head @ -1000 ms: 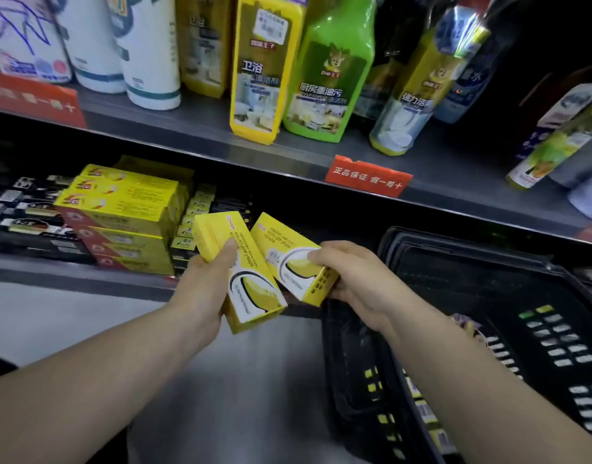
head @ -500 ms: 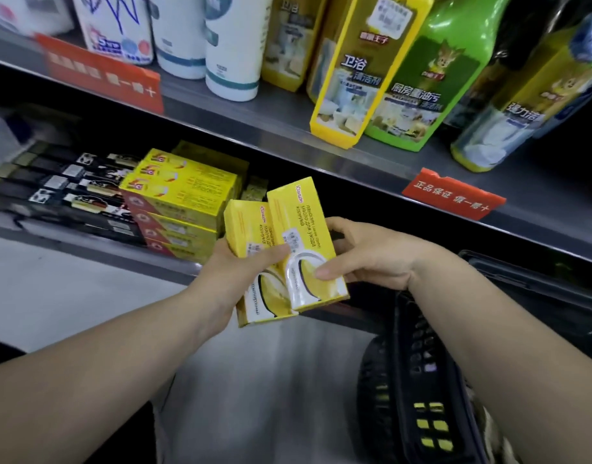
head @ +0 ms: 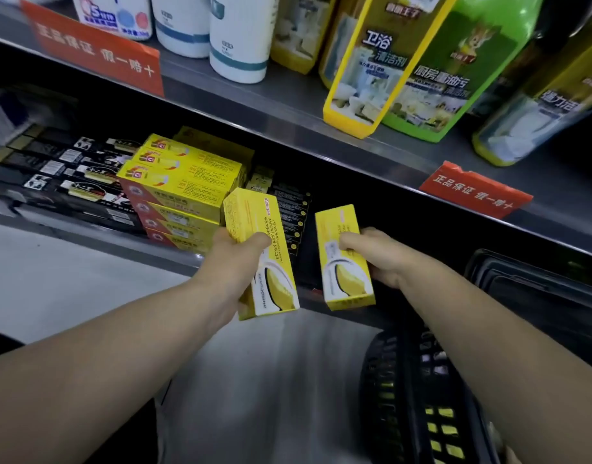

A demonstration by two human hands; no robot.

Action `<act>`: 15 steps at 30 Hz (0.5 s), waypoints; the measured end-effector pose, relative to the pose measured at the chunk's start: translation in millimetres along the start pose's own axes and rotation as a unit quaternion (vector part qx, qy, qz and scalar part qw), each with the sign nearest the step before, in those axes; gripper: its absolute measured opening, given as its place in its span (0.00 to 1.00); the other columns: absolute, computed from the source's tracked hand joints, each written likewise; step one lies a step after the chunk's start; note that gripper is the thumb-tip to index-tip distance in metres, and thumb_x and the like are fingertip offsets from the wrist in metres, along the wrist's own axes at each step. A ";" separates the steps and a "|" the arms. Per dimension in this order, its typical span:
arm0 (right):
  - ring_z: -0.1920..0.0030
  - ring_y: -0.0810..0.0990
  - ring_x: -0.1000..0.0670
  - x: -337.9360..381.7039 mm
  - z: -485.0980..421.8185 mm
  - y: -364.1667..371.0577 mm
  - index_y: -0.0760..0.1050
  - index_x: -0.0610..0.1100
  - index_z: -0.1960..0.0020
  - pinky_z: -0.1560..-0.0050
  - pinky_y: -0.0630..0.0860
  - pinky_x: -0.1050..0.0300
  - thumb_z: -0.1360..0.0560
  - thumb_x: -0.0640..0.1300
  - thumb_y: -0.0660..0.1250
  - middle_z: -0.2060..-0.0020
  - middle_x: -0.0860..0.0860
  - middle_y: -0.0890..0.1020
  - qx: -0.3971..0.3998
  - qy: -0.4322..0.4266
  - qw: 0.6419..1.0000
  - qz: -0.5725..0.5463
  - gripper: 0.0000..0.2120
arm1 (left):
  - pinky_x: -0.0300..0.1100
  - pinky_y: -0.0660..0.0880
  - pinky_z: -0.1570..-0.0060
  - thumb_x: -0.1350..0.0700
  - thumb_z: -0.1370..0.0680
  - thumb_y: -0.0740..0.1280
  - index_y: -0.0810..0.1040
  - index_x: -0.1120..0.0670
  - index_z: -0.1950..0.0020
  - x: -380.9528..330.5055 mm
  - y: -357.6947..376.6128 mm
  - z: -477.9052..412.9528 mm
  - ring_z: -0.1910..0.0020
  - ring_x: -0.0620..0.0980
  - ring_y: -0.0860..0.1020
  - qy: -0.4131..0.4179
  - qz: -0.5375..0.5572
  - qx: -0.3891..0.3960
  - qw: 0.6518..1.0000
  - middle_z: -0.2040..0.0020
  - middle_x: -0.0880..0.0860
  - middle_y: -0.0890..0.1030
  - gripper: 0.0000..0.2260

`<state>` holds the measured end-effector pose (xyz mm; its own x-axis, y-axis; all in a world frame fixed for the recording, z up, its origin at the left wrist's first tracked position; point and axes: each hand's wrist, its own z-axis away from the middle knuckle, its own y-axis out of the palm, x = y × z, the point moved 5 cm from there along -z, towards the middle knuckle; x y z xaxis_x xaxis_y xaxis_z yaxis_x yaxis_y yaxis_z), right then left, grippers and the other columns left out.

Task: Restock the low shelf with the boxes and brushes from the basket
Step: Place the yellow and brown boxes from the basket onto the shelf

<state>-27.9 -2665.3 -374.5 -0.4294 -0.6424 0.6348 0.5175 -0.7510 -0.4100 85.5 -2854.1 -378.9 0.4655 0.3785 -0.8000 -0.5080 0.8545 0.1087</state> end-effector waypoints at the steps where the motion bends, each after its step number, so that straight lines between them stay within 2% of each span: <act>1: 0.57 0.80 0.44 -8.3 -2.3 -5.1 0.69 0.34 0.37 0.56 0.78 0.53 0.26 0.40 0.62 0.50 0.40 0.80 -0.006 0.019 1.000 0.004 0.19 | 0.43 0.73 0.64 0.54 0.24 0.66 0.68 0.53 0.40 0.3 -0.2 -1.4 0.57 0.53 0.79 0.000 -0.001 -0.003 1.000 0.53 0.53 0.79 0.14; 4: 0.58 0.81 0.46 -20.7 -6.2 -15.7 0.71 0.37 0.38 0.60 0.78 0.55 0.26 0.38 0.62 0.53 0.42 0.81 -0.008 0.038 0.999 0.019 0.17 | 0.41 0.71 0.68 0.56 0.24 0.66 0.68 0.52 0.42 -0.7 0.8 -4.3 0.61 0.51 0.78 0.004 -0.021 0.001 1.000 0.56 0.52 0.78 0.12; 6: 0.58 0.81 0.48 -25.9 -6.7 -17.0 0.68 0.39 0.39 0.62 0.78 0.56 0.26 0.39 0.63 0.53 0.44 0.81 0.005 0.045 0.998 0.040 0.17 | 0.43 0.74 0.64 0.58 0.24 0.67 0.70 0.53 0.40 -2.6 2.5 -5.4 0.57 0.53 0.79 0.013 -0.044 0.012 0.999 0.52 0.54 0.79 0.14; 8: 0.55 0.81 0.47 -32.4 -7.1 -16.4 0.65 0.41 0.38 0.57 0.79 0.55 0.27 0.41 0.65 0.51 0.44 0.80 0.019 0.056 0.994 0.090 0.19 | 0.46 0.75 0.58 0.58 0.25 0.68 0.71 0.53 0.38 -4.9 4.0 -6.6 0.53 0.55 0.79 0.022 -0.066 0.027 0.997 0.49 0.55 0.80 0.16; 10: 0.54 0.80 0.47 -33.6 -10.0 -16.4 0.64 0.41 0.37 0.57 0.78 0.55 0.28 0.44 0.66 0.51 0.45 0.79 0.026 0.059 0.985 0.160 0.22 | 0.46 0.73 0.57 0.58 0.25 0.68 0.71 0.51 0.39 -7.7 3.3 -8.8 0.54 0.53 0.79 0.033 -0.081 0.034 0.996 0.51 0.52 0.80 0.15; 12: 0.53 0.79 0.46 -25.7 -19.8 -17.2 0.62 0.40 0.34 0.59 0.76 0.55 0.28 0.47 0.67 0.51 0.44 0.78 0.018 0.050 0.956 0.287 0.27 | 0.44 0.71 0.59 0.58 0.25 0.68 0.70 0.50 0.42 -11.2 0.9 -11.2 0.57 0.48 0.77 0.047 -0.089 0.030 0.994 0.55 0.48 0.78 0.14; 15: 0.51 0.77 0.44 -7.2 -43.6 -8.5 0.55 0.37 0.28 0.64 0.72 0.57 0.27 0.51 0.68 0.49 0.44 0.75 0.015 0.022 0.862 0.506 0.36 | 0.41 0.68 0.65 0.59 0.25 0.69 0.69 0.49 0.44 -15.9 -1.3 -13.6 0.60 0.45 0.75 0.063 -0.094 0.022 0.993 0.58 0.46 0.76 0.13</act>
<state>-61.5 -2660.9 -404.1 0.2255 -0.9721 -0.0638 0.6627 0.2011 -0.7214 68.8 -2866.1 -374.3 0.4533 0.1656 -0.8758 -0.3876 0.9215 -0.0263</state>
